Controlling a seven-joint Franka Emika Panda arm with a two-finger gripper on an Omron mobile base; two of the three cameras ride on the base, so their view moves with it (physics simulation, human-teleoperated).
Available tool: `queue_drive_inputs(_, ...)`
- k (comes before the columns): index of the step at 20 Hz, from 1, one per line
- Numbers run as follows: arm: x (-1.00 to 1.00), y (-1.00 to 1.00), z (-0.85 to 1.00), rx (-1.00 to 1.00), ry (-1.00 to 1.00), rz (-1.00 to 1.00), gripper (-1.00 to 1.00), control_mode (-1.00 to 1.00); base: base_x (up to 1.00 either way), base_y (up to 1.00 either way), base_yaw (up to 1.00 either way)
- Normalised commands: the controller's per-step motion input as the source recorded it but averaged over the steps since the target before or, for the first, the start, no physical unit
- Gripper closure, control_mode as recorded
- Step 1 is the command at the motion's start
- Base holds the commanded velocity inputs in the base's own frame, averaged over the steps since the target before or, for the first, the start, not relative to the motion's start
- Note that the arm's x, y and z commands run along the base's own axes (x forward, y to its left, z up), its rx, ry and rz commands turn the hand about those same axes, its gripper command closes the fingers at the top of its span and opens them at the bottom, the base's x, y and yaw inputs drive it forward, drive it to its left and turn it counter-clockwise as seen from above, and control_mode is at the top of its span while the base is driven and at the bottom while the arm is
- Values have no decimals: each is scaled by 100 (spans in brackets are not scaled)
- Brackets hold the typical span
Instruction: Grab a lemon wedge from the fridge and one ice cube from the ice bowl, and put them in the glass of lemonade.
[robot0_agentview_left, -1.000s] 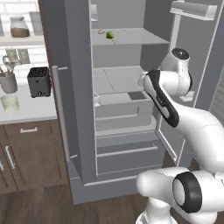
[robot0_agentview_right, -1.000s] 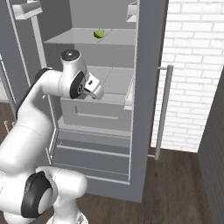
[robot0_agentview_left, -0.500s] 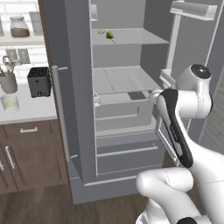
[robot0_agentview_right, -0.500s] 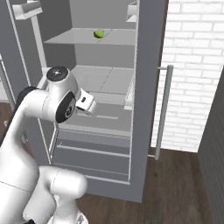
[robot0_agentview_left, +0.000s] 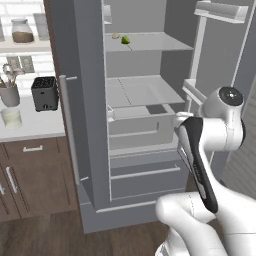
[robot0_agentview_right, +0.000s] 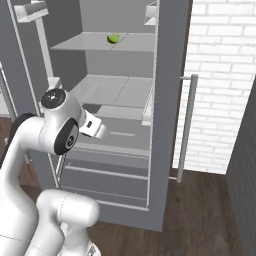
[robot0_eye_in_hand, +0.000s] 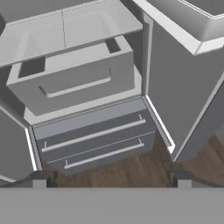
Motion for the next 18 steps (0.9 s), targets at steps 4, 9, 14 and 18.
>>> queue_drive_inputs(4, 1, -23, -2, -11, 0, 0, -100, -100, 0, 0, 0)
queue_drive_inputs(9, 1, 0, 7, -2, -16, 2, -100, -100, 0, 0, 0)
queue_drive_inputs(14, 8, 2, 13, 0, -15, 7, -100, -100, 0, 0, 0)
queue_drive_inputs(18, 23, 5, 0, 0, 1, 0, -100, 100, 30, 5, 0)
